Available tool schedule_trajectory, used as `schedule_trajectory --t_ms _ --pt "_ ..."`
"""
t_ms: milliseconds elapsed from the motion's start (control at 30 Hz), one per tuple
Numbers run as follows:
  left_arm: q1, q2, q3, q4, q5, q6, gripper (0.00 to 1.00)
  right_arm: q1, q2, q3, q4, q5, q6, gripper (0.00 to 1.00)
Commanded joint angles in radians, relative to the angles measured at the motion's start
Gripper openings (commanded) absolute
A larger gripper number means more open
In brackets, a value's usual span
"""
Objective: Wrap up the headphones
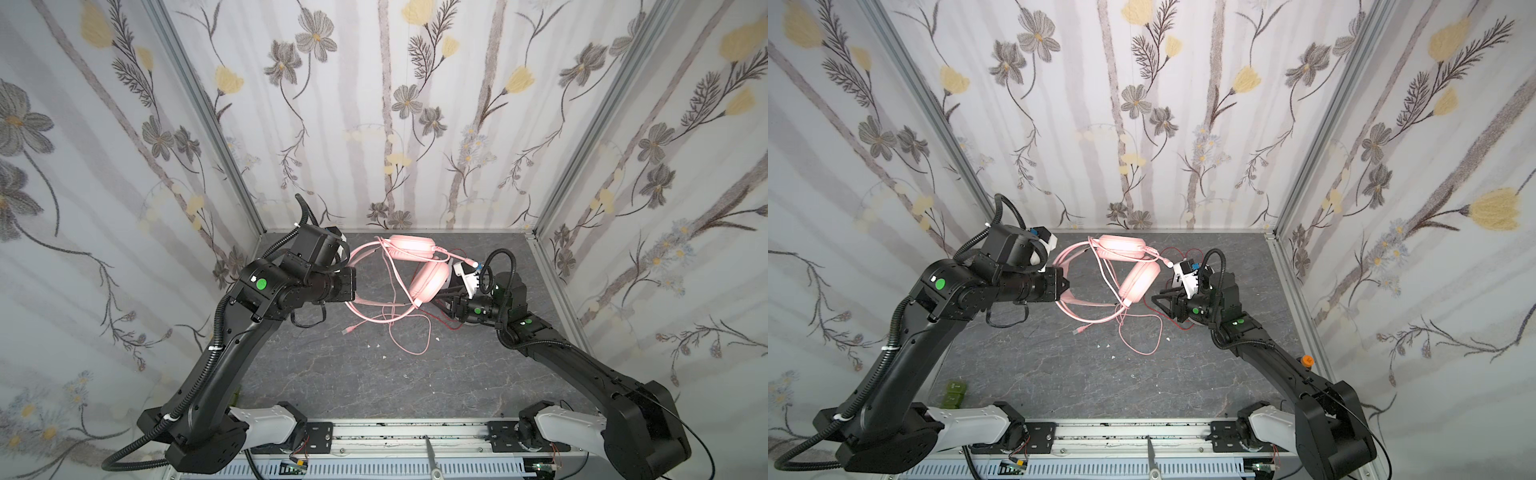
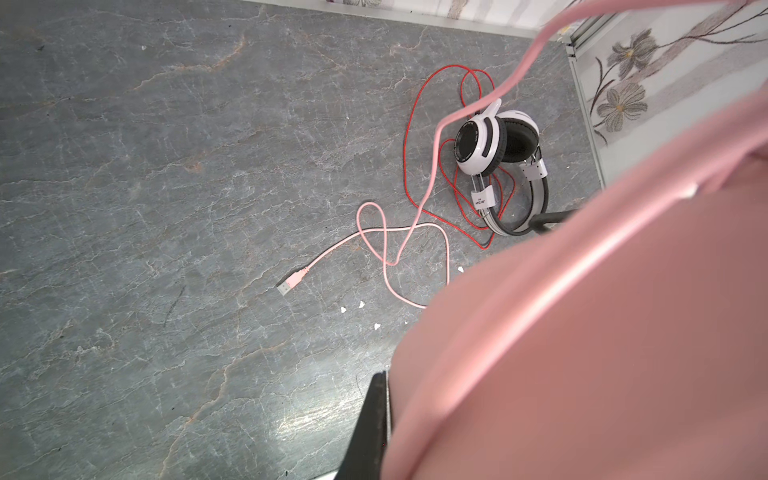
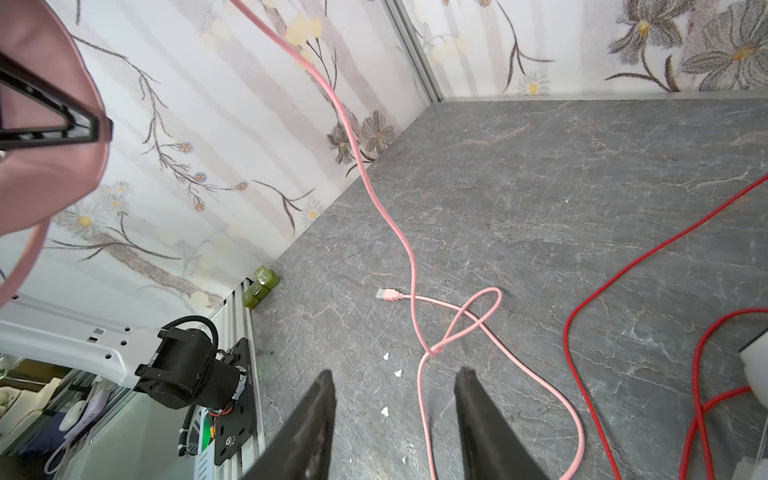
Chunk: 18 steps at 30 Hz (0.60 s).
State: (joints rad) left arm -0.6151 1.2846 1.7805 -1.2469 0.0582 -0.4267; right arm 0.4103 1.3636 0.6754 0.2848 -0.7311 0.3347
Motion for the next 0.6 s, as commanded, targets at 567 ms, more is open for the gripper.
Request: schedule_trajectory --t_ms 567 --pt "0.020 0.025 0.050 0.097 0.077 -0.020 0.00 0.219 0.490 0.110 0.294 0.055 -0.084 0.45"
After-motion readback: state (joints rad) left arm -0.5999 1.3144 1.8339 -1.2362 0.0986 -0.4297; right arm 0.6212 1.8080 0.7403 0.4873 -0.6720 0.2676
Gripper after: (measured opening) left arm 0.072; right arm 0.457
